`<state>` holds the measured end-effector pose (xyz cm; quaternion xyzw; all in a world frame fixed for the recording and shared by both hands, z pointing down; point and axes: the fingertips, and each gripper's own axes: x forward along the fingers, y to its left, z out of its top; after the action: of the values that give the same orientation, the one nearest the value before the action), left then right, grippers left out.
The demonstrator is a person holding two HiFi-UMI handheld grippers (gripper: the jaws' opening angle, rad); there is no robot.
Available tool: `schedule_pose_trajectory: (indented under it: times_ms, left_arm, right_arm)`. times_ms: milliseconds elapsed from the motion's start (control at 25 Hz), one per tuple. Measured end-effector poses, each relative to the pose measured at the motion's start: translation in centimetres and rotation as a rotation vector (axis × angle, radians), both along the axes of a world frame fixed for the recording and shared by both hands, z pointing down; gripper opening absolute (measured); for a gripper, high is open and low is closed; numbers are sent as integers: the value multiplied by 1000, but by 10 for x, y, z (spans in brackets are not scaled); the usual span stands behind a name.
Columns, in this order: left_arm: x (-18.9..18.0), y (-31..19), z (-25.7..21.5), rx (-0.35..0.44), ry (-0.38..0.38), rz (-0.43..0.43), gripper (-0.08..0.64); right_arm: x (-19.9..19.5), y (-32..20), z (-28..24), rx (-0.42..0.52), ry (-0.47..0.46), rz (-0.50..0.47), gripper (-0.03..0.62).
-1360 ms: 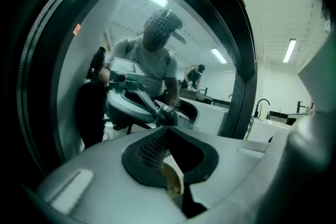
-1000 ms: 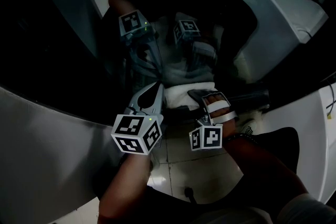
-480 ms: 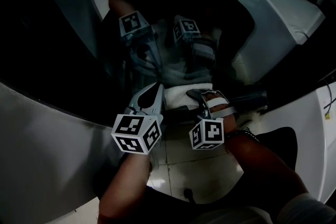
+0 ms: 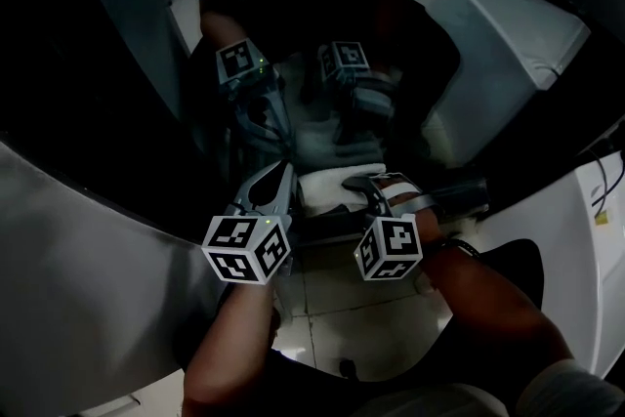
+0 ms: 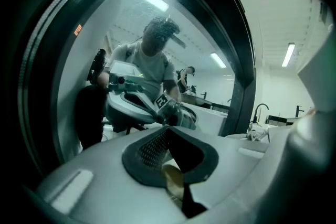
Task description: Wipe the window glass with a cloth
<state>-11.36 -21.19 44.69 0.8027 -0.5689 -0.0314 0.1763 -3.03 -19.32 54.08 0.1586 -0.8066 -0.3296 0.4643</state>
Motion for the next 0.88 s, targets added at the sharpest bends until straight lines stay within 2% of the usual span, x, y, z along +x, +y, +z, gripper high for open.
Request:
schedule_pose_trajectory:
  times_ms: [240, 440, 680, 880]
  left_arm:
    - [6, 7, -3, 5, -13, 2, 17]
    - [11, 15, -6, 26, -54, 17, 17]
    - [9, 33, -3, 8, -69, 23, 17]
    - [9, 31, -4, 10, -74, 35, 17]
  right_arm:
    - [16, 18, -32, -29, -47, 27, 84]
    - [29, 35, -65, 23, -69, 11, 84]
    - [38, 56, -118, 144, -67, -14, 83]
    - [46, 55, -180, 264, -142, -3, 83]
